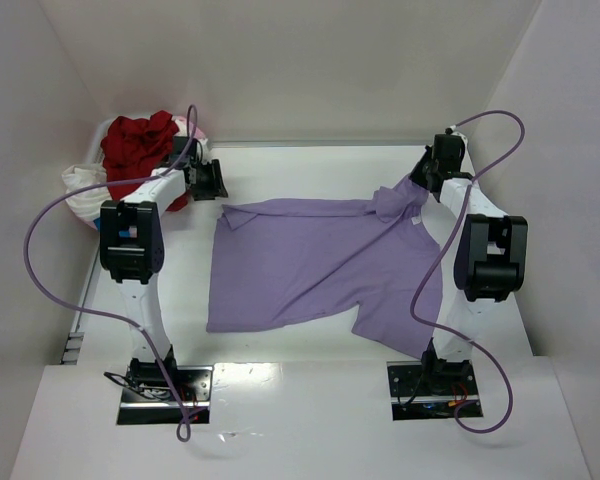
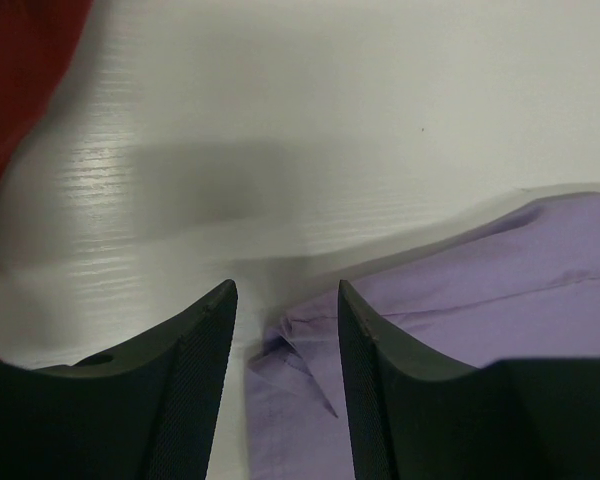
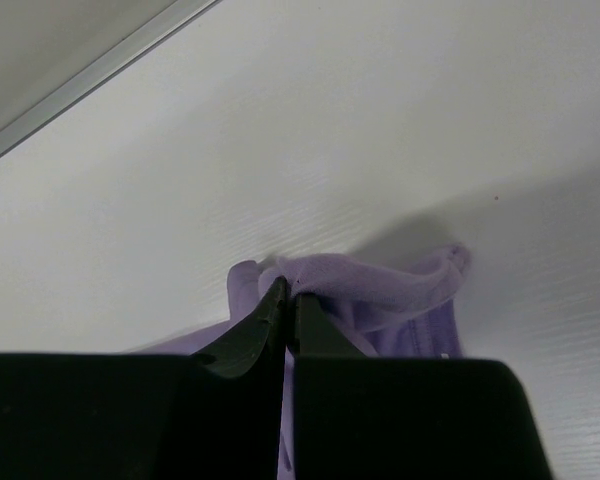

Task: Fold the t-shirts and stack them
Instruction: Grap the side of the flattened tshirt furthest away from the robot with both arms

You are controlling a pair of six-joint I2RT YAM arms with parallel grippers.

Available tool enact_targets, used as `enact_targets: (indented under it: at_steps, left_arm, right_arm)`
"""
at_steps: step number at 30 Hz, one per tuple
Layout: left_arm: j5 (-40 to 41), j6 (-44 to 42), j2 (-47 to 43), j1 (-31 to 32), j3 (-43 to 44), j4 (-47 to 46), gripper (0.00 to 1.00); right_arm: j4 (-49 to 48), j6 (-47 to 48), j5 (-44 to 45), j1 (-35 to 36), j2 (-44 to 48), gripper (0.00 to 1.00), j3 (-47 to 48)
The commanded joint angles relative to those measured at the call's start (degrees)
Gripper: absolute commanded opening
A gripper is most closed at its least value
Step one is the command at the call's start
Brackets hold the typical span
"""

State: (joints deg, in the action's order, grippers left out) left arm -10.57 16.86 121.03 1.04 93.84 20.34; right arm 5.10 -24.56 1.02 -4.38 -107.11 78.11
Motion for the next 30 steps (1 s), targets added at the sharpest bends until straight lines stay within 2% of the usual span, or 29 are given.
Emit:
enact_targets:
  at_steps: [1,16,19,23,30]
  left_arm:
    - [-6.47,-3.5,1.22,-1.04,-1.02,-1.71,0.53]
    - [-15.0,-9.73,1.75,-1.57,-4.01,-1.71,0.53]
    - [-13.6,-10.35,1.75,-1.04,-4.55,-1.71,0.53]
    - [-12.99,-10.89,1.75,-1.04,-5.07,-1.71,0.47]
    - [-12.46,-10.89,3.5,-1.04,-3.84,-1.71,0.25]
  right_arm:
    - [-2.99,0.65,1.53,-0.36,-0.29,0.02,2.75]
    - [-2.47,0.65,1.53,-0.36,-0.82,0.02,3.28]
    - [-2.47,0.65,1.53,-0.36,-0.82,0.02,3.28]
    - [-2.47,0.65,1.53,-0.36,-1.35,0.02,3.28]
    - [-2.47,0.65,1.53,-0.36,-1.35,0.02,3.28]
